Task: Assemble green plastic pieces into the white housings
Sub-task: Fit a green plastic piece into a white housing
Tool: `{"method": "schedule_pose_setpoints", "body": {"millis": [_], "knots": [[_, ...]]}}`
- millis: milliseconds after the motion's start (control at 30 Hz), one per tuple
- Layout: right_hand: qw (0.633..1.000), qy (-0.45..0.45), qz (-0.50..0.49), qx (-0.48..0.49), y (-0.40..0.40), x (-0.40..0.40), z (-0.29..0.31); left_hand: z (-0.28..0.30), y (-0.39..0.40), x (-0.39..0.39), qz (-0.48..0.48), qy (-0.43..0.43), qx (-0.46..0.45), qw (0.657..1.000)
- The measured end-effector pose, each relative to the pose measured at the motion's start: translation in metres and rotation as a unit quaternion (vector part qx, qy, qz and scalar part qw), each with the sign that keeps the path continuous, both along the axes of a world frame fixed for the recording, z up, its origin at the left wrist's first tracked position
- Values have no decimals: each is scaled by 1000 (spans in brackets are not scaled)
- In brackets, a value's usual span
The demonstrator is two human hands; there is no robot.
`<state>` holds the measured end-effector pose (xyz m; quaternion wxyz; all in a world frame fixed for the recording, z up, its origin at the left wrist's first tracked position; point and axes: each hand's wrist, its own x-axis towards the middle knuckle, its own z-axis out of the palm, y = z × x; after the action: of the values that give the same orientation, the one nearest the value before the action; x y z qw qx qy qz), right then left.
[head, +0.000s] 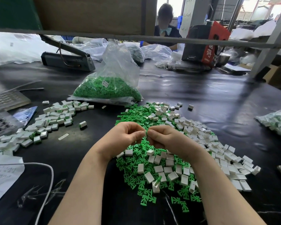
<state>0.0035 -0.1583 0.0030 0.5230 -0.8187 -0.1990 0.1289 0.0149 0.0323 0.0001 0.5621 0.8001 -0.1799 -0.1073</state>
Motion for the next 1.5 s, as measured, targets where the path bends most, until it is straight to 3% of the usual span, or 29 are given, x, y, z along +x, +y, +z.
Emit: {"method": "schedule_pose_setpoints", "body": {"millis": [133, 200, 367, 600, 1100, 1500], "knots": [[999, 19, -4, 49, -3, 1, -3, 5, -1, -1, 18, -15, -42, 999], [992, 69, -3, 109, -3, 1, -5, 7, -2, -2, 18, -20, -68, 997], [931, 217, 63, 285, 2, 2, -8, 7, -6, -2, 27, -17, -133, 991], [901, 223, 58, 368, 12, -1, -10, 7, -10, -1, 26, -11, -158, 987], [911, 195, 25, 362, 17, -4, -10, 9, -7, -3, 1, -44, -120, 992], [912, 184, 29, 365, 19, -4, -9, 7, -13, -1, 33, -23, -153, 987]]}}
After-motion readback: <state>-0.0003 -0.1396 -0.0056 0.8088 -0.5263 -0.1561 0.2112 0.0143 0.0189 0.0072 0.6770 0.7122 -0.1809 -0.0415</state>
